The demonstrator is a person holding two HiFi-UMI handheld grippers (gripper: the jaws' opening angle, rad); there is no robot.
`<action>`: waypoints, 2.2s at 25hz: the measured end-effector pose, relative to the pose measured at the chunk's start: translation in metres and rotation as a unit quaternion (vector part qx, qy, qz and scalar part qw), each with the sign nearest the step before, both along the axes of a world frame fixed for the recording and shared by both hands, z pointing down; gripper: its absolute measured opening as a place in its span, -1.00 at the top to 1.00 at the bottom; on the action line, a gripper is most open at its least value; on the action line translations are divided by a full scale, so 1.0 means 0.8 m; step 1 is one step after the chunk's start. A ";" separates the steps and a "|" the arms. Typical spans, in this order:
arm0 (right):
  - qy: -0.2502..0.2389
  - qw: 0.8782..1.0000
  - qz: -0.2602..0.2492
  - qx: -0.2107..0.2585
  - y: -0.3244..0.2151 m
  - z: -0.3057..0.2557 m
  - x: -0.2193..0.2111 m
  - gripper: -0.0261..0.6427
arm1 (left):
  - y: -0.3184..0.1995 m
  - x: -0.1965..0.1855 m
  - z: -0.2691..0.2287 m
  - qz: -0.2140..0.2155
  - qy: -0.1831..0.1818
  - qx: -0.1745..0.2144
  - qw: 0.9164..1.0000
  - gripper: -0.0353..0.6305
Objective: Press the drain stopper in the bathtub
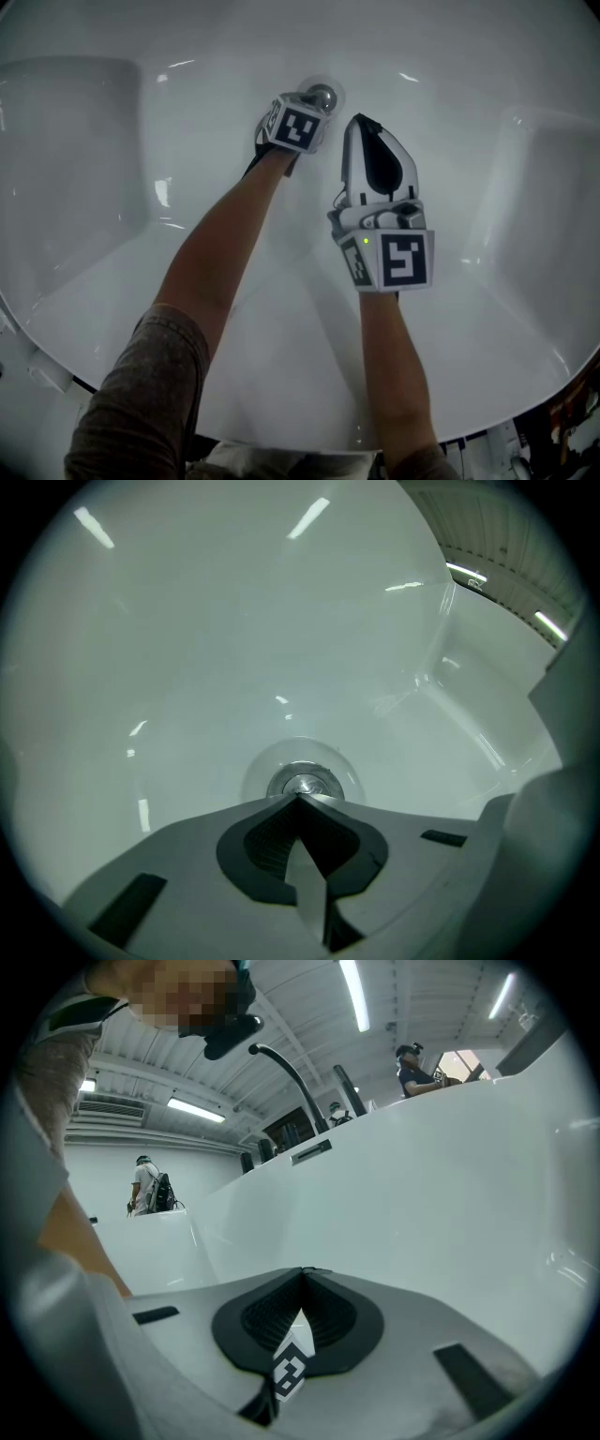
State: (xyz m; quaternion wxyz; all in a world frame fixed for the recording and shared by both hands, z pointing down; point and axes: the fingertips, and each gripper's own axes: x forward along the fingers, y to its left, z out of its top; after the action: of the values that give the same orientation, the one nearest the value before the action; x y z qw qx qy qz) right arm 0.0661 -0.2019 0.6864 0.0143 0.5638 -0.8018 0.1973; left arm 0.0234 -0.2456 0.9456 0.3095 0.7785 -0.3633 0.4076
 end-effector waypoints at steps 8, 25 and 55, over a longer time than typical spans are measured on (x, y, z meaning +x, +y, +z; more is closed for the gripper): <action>-0.005 1.000 0.007 -0.006 0.002 0.008 0.003 0.93 | -0.001 0.001 0.005 0.036 -0.026 -0.003 0.999 0.88; -0.009 1.000 0.016 -0.012 -0.001 0.008 0.011 0.93 | -0.002 0.003 0.008 0.044 -0.057 -0.012 0.997 0.88; 0.049 0.998 -0.021 -0.026 0.022 -0.147 -0.001 0.93 | 0.057 -0.023 -0.215 -0.082 0.010 -0.025 0.996 0.88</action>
State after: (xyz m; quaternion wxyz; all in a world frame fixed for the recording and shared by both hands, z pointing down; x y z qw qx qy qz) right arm 0.0652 -0.1842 0.5689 0.0726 0.5553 -0.8066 0.1894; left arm 0.0048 -0.1996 0.7733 0.3649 0.7423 -0.4123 0.3820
